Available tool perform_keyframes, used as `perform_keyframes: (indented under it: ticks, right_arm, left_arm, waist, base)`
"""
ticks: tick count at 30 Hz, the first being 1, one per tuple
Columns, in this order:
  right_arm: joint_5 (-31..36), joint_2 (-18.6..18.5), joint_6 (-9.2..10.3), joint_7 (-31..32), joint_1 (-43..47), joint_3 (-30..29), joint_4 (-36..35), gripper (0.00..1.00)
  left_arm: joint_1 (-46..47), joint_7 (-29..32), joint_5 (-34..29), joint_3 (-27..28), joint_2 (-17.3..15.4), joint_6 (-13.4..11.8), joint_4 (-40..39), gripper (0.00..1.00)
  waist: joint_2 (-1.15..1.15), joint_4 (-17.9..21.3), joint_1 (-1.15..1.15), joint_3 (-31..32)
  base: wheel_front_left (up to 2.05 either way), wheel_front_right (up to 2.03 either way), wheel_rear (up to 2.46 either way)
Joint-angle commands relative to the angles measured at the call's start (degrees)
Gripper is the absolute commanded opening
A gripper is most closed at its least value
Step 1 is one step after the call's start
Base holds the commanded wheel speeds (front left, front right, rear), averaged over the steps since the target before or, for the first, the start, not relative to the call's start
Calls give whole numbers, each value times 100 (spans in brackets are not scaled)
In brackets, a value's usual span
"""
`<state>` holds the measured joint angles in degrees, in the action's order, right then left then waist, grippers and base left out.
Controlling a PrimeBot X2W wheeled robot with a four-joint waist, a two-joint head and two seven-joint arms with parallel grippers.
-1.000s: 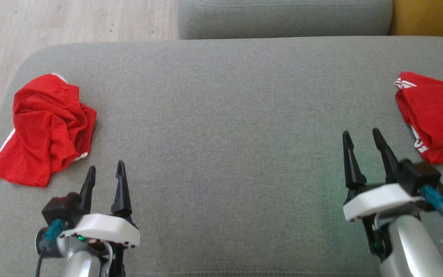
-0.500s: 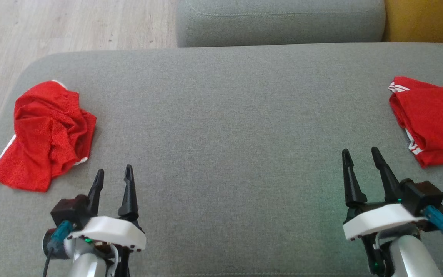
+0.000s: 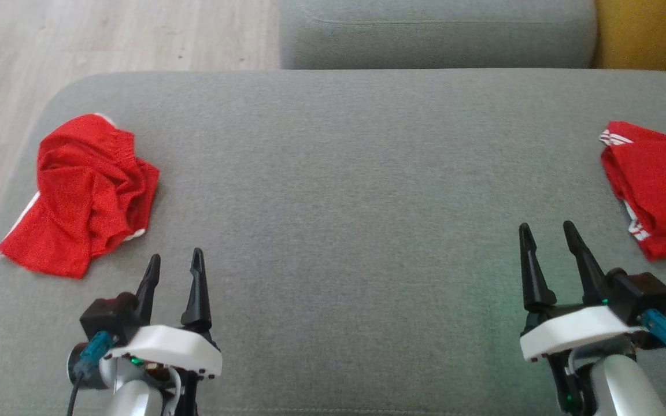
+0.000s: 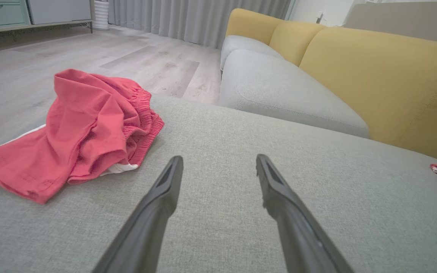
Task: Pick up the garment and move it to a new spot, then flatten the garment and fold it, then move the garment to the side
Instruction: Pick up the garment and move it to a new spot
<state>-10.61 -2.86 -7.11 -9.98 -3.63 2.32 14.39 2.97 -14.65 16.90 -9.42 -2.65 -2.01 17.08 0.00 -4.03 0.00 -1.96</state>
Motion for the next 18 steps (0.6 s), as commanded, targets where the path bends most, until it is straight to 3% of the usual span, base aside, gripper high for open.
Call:
perform_keyframes:
  ticks: [1,18]
  right_arm:
    - [29,-2,-37,29,-51,105,-210,100]
    - [-29,-2,-37,41,35,256,-248,100]
  left_arm:
    - [206,-35,57,146,-23,-9,-143,100]
    - [153,-35,-67,290,-29,21,-224,100]
  waist:
    - [0,-120,0,14]
    - [0,-2096,0,97]
  base:
    - [0,0,0]
    - [0,0,0]
